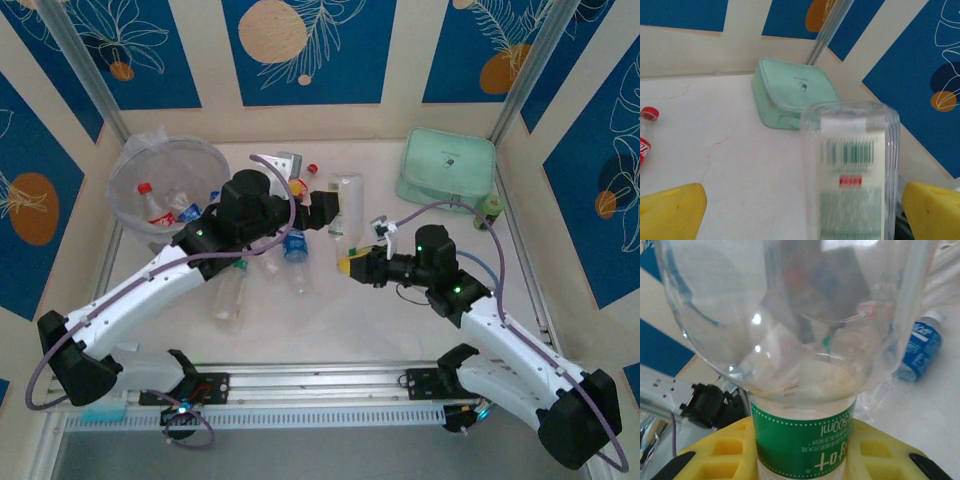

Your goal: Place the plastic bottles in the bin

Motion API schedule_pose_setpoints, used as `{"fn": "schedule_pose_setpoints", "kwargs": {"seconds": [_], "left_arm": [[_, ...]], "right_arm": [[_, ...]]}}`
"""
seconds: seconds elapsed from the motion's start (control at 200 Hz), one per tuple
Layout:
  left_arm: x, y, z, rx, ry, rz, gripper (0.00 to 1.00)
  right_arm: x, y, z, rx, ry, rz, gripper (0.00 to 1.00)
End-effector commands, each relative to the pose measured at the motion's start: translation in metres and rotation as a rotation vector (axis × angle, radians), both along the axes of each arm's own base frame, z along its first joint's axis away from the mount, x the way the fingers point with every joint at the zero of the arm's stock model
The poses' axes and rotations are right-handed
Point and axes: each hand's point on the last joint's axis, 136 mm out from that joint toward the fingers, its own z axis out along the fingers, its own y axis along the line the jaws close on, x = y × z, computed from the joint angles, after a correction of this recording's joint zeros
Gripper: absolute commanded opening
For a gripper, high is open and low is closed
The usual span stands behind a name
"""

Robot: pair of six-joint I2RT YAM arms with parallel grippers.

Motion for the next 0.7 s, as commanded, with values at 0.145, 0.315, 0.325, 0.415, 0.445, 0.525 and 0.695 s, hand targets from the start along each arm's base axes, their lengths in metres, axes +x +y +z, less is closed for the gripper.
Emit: {"fn": "schedule_pose_setpoints", "kwargs": {"seconds": [0.145,0.315,0.325,0.415,0.445,0.525,0.695], "left_arm": [[0.004,-0.014,0.027,-0.078,-0.051,-0.017,1.00],[0.008,-0.015,0.017,-0.050,-0.033,-0.005,0.95],[0.008,-0.015,0.016,-0.047,-0.031,-0.003,0.95],[0.010,-0.013,0.015,-0.036,-0.030,0.012,0.90],[0.010,-0.013,0.015,-0.037,-0.032,0.013,0.88],[0.011,-0.012,0.016,-0.040,-0.037,0.018,0.81],[0.012,-0.008,0.017,-0.039,-0.039,0.037,0.54]], "right_arm": [[-0.009,0.020,0.003,-0.022,-0.052,0.096,0.00],[-0.010,0.026,0.006,-0.017,-0.068,0.113,0.00],[-0.010,0.026,0.006,-0.017,-0.068,0.113,0.00],[-0.010,0.028,0.009,-0.009,-0.070,0.118,0.00],[-0.010,0.029,0.008,-0.007,-0.070,0.120,0.00],[-0.011,0.031,0.008,-0.003,-0.068,0.127,0.00],[-0.011,0.036,0.004,-0.010,-0.059,0.139,0.00]]}}
